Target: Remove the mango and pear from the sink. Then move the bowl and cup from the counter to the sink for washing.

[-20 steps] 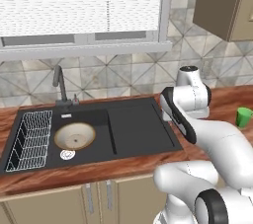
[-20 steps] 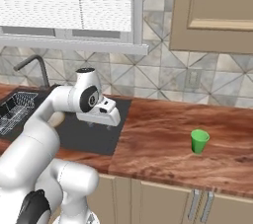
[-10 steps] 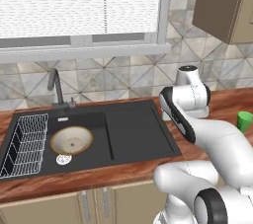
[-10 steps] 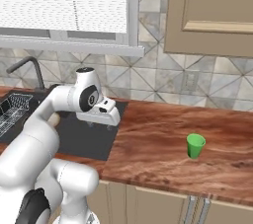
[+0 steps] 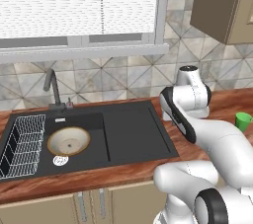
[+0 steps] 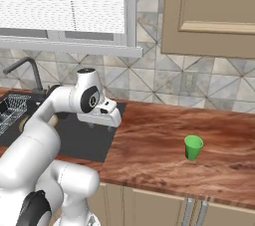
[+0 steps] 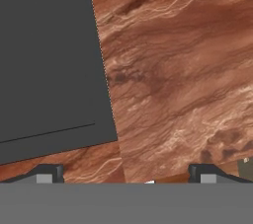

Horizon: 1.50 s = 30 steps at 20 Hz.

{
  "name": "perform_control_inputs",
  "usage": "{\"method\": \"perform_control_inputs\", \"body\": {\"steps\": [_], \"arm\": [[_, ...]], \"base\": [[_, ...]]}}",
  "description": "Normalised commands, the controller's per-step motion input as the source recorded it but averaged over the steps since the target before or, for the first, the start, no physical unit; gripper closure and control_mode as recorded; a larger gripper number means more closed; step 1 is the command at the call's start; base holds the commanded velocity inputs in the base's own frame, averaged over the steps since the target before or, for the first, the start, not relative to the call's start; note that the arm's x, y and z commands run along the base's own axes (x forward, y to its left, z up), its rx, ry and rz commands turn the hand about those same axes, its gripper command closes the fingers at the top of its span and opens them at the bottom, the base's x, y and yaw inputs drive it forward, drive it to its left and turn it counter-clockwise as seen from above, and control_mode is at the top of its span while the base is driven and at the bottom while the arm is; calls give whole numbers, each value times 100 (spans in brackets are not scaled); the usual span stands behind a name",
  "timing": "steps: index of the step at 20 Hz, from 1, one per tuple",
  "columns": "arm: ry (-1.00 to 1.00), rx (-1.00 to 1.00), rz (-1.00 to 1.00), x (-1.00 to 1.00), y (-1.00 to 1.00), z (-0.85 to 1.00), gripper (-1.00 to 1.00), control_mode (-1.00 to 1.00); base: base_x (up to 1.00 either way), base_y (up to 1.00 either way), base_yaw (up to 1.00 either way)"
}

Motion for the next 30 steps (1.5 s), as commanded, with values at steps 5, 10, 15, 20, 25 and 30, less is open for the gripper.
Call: {"method": "perform_control_inputs", "body": {"steps": [5, 10, 15, 20, 25, 30], "arm": [[0, 0, 0, 0, 0, 0, -100, 100], [0, 0, 0, 0, 0, 0, -100, 100], [0, 0, 0, 0, 0, 0, -100, 100], [0, 0, 0, 0, 0, 0, -100, -100], [0, 0, 0, 0, 0, 0, -100, -100], [0, 0, 0, -1, -1, -1, -100, -100]], "base": [[31, -5, 0], [5, -2, 0], [0, 0, 0], [0, 0, 0], [0, 0, 0], [0, 0, 0]]}}
